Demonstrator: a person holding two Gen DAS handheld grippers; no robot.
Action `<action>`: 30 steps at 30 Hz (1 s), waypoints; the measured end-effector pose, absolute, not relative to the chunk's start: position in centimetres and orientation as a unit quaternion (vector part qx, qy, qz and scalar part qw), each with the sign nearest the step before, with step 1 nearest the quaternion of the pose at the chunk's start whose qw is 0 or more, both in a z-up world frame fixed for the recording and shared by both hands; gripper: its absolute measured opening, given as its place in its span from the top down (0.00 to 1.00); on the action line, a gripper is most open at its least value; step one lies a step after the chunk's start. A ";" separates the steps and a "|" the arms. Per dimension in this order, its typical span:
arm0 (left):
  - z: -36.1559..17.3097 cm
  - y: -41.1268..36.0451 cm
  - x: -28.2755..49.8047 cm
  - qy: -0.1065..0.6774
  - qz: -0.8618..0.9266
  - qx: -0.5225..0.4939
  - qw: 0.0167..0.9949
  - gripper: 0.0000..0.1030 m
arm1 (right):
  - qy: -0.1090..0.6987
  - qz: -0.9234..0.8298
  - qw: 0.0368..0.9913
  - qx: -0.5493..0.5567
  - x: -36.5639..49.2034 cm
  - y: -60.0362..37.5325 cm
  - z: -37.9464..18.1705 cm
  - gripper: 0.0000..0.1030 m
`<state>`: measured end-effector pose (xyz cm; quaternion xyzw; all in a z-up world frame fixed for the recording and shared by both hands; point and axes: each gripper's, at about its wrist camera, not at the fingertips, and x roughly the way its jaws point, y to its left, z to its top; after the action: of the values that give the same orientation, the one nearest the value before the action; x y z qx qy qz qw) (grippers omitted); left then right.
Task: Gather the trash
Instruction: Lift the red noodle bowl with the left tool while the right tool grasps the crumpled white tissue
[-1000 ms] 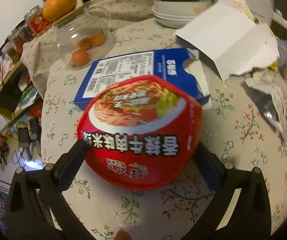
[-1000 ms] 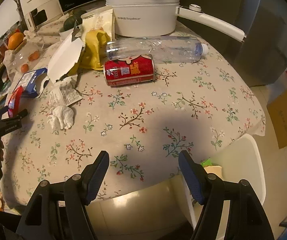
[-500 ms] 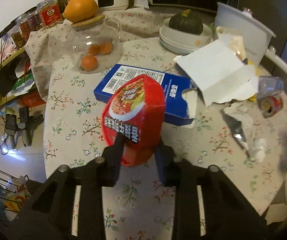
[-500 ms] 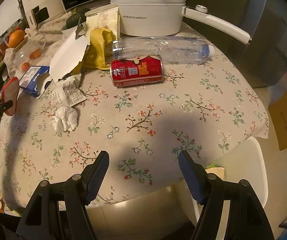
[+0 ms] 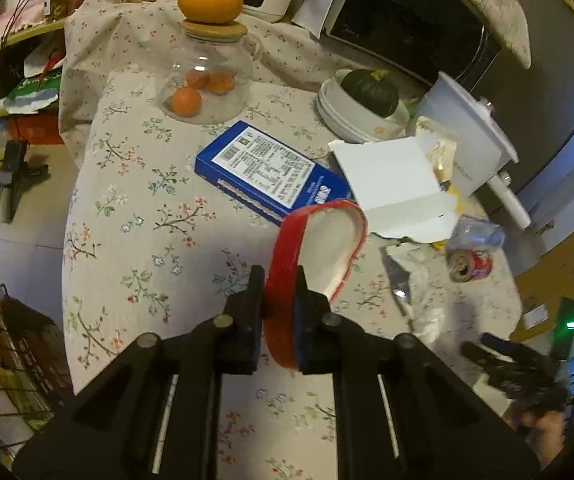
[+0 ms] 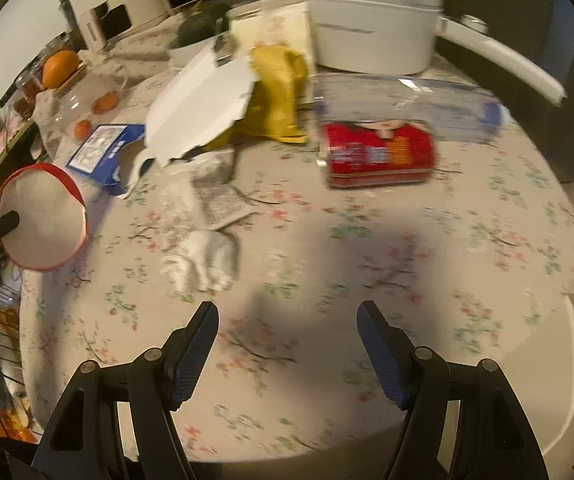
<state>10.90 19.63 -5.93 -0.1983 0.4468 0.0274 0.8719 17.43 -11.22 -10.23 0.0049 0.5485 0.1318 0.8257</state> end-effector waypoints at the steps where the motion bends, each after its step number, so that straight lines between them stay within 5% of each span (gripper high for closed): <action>1: -5.8 19.6 10.7 0.446 0.026 -0.200 0.872 0.87 | 0.548 0.137 0.825 0.002 17.6 -10.5 -10.4 0.29; 8: -5.0 19.1 9.5 0.439 0.022 -0.206 0.874 0.87 | 0.545 0.174 0.820 -0.005 18.9 -7.5 -11.5 0.31; 13: -4.8 19.3 9.0 0.434 0.030 -0.207 0.876 0.87 | 0.555 0.191 0.809 -0.013 19.7 -5.8 -12.9 0.51; 22: -5.1 18.7 9.2 0.441 0.026 -0.197 0.875 0.87 | 0.551 0.193 0.811 -0.028 20.2 -4.8 -13.2 0.70; 30: -5.0 17.5 9.4 0.445 0.009 -0.190 0.875 0.87 | 0.534 0.183 0.825 -0.028 19.7 -6.7 -11.3 0.73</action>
<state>9.41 17.52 -5.01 -0.1896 0.4447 0.0092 0.8753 19.71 -6.67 -11.26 -0.0278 0.5340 0.1827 0.8250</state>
